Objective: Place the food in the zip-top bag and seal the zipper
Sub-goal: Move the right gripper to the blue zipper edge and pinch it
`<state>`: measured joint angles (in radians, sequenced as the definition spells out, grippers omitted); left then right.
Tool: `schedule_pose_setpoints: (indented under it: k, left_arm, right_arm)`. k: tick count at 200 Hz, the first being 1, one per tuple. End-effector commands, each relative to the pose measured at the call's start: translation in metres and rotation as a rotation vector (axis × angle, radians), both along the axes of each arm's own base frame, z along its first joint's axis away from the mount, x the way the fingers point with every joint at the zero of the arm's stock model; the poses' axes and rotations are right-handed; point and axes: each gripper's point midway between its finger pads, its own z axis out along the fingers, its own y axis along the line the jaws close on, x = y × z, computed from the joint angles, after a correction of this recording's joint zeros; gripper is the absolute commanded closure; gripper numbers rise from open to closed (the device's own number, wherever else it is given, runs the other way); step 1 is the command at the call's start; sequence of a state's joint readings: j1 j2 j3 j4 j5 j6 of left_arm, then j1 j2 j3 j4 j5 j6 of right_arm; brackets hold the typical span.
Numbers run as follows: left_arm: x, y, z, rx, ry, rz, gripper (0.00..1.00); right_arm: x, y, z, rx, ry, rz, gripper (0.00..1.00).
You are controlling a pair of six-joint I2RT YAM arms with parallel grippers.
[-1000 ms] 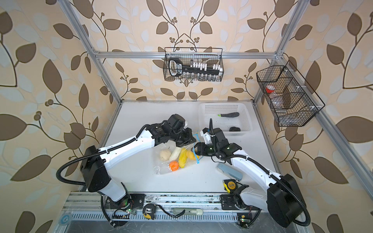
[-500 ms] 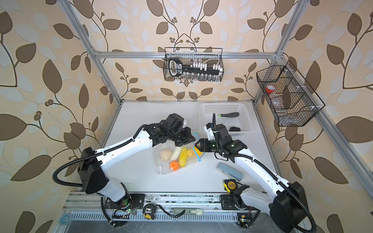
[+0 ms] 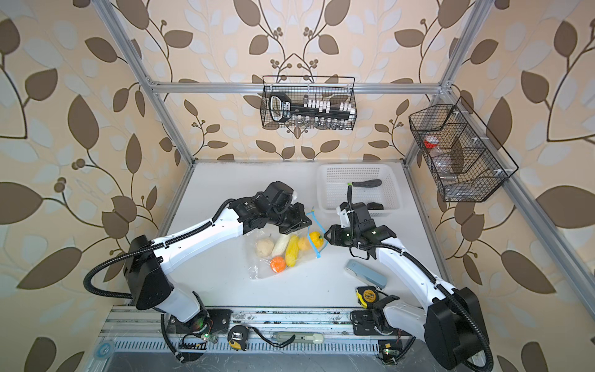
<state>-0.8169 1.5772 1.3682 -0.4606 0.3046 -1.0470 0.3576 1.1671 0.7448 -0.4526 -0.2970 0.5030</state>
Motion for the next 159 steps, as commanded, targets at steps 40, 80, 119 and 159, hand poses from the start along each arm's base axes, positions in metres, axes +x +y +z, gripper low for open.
schedule_pose_setpoints:
  k: [40, 80, 119, 159]
  left_arm:
    - [0.0, 0.006, 0.019, -0.03, -0.055, 0.002, 1.0]
    - [0.0, 0.006, 0.018, -0.028, -0.053, 0.003, 1.0]
    - [0.001, 0.009, 0.018, -0.027, -0.054, 0.007, 1.0]
    - [0.002, 0.012, 0.019, -0.025, -0.058, 0.013, 1.0]
  right_arm:
    - [0.0, 0.01, -0.015, 0.053, 0.029, 0.022, 0.74]
    - [-0.003, 0.019, -0.013, 0.091, 0.034, 0.042, 0.78]
    - [-0.004, 0.025, -0.006, 0.124, 0.027, 0.052, 0.89]
    - [-0.006, 0.029, 0.005, 0.148, 0.012, 0.055, 0.95]
